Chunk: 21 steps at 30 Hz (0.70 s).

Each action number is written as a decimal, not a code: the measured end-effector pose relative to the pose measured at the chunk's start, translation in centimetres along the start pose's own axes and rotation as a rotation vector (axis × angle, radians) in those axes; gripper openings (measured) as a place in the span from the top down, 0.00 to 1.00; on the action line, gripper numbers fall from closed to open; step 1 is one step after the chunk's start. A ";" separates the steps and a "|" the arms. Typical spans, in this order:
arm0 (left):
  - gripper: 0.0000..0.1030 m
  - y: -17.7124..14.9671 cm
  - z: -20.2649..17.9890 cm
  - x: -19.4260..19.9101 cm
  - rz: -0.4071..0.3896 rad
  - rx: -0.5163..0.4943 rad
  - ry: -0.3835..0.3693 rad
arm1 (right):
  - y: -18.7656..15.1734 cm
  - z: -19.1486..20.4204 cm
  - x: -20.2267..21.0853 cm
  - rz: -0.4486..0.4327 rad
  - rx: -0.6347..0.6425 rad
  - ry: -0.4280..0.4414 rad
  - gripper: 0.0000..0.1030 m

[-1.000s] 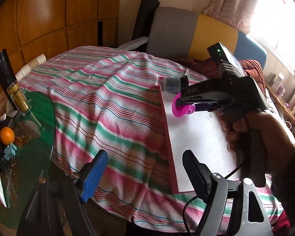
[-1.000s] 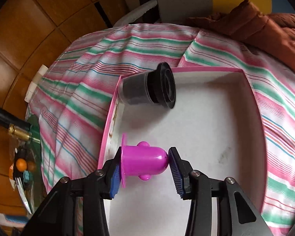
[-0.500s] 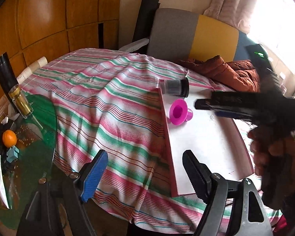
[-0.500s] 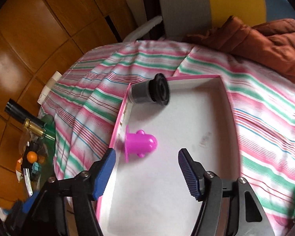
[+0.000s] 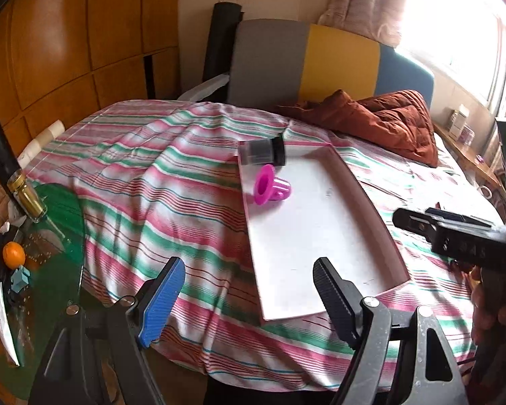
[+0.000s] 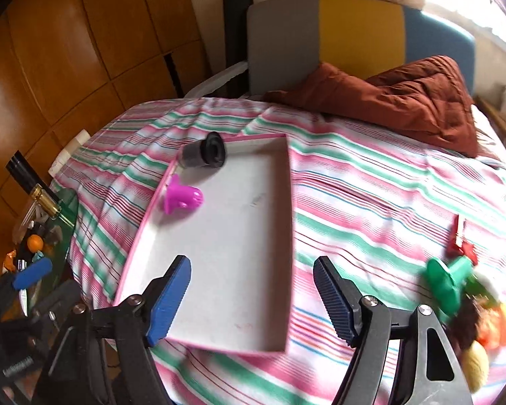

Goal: Organize rigid objects
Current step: 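Move both tools back from the tray to the toy pile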

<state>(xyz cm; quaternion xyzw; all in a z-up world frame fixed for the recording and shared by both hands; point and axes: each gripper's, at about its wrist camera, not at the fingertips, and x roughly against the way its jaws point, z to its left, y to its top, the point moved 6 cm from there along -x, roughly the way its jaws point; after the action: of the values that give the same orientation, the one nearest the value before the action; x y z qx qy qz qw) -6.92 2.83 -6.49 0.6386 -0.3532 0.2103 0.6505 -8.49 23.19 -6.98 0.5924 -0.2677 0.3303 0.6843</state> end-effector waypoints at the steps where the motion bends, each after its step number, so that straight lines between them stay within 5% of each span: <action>1: 0.23 0.0 -0.3 0.1 -0.003 -0.009 -0.001 | -0.4 -0.4 0.4 -0.003 -0.007 -0.007 0.25; 21: 0.23 -1.0 -4.2 0.4 0.017 -0.100 -0.037 | -4.8 -7.3 4.4 -0.031 -0.141 -0.101 0.22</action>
<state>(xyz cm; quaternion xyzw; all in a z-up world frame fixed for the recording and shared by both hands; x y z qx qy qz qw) -5.14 6.76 -6.66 0.6060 -0.3807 0.1861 0.6732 -2.17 30.61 -7.83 0.5629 -0.3153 0.2696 0.7149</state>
